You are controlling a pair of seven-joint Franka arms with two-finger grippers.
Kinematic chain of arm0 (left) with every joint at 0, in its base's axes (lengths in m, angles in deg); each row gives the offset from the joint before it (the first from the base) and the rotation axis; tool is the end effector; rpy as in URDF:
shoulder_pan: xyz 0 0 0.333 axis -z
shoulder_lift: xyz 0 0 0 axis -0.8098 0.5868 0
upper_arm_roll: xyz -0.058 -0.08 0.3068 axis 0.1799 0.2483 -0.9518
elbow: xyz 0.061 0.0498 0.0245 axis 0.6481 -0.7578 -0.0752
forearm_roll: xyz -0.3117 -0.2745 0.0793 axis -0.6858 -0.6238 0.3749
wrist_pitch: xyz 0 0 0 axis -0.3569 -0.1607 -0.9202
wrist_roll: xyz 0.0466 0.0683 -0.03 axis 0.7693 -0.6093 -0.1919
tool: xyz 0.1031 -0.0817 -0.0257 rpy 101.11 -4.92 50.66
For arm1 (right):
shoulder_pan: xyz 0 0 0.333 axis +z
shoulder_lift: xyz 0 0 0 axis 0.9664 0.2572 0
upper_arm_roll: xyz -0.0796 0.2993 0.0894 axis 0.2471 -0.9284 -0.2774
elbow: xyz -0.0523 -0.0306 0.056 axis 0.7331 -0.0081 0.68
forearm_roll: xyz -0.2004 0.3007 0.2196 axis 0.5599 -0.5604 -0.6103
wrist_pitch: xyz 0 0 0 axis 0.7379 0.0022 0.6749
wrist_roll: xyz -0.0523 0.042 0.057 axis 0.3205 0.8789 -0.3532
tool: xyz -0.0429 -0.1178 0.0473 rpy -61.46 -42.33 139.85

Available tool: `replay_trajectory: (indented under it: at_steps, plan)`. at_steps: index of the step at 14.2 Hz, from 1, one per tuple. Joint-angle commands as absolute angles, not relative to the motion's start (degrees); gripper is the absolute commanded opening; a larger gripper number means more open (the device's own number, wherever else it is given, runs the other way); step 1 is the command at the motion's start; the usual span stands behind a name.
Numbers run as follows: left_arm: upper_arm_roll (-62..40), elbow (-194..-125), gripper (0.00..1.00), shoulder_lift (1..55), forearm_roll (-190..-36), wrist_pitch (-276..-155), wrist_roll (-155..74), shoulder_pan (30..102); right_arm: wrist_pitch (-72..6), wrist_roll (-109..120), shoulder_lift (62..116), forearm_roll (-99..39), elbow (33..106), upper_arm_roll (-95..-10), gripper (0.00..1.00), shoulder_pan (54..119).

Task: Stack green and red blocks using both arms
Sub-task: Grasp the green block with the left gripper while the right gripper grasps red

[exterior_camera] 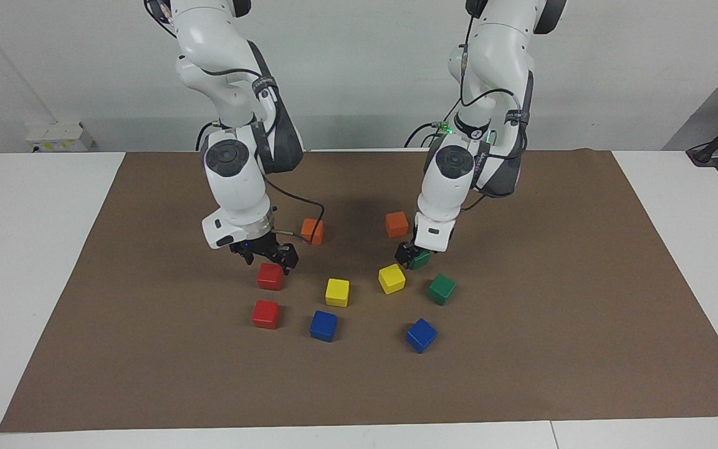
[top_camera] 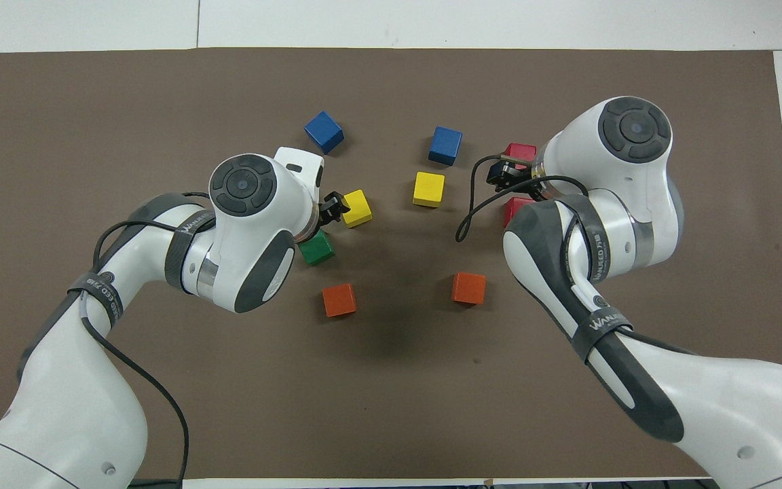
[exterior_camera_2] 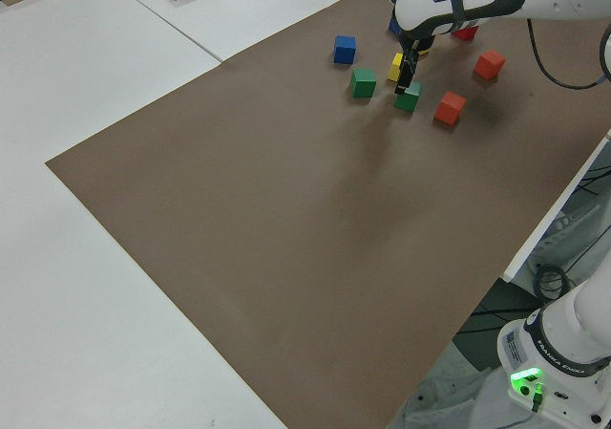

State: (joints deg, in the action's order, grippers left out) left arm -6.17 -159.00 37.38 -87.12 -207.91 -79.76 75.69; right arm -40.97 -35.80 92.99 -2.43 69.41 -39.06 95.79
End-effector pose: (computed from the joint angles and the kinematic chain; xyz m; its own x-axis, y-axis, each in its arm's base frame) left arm 0.5732 -0.3219 0.2914 0.9069 0.4214 -0.0029 0.4207 -0.9050 0.0626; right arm 0.6478 0.1770 0.3281 0.9373 -0.3469 0.0351 -0.3456 -0.9376 -0.0377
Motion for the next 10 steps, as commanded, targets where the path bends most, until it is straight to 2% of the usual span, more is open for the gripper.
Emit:
replay_trajectory:
  at_steps: [1,5,6,7,8,10]
  plan:
    - [-7.1,-160.3,1.00,36.5,-86.9,-208.6,-80.5,76.1,-43.2,-36.3,95.5,-3.2,69.2,-39.1,1.00,95.7]
    - [-7.1,-164.0,1.00,35.8,-86.9,-211.1,-80.6,76.7,-44.2,-35.0,96.3,-3.1,70.7,-39.1,1.00,95.7]
    - [-7.1,-164.3,0.96,35.8,-86.9,-211.1,-80.5,76.7,-45.5,-34.0,96.4,-3.1,71.5,-39.2,1.00,95.7]
    - [-7.1,-164.3,0.73,35.8,-86.9,-210.8,-80.6,77.1,-47.0,-33.2,96.4,-3.1,72.8,-39.1,1.00,95.7]
    - [-7.1,-164.2,0.03,35.6,-87.0,-209.6,-81.2,77.2,-48.1,-32.9,96.4,-3.1,73.6,-39.1,1.00,95.7]
    - [-7.2,-162.5,0.00,35.1,-86.9,-205.3,-80.3,76.4,-48.8,-32.8,96.7,-3.1,74.1,-39.1,0.96,95.6]
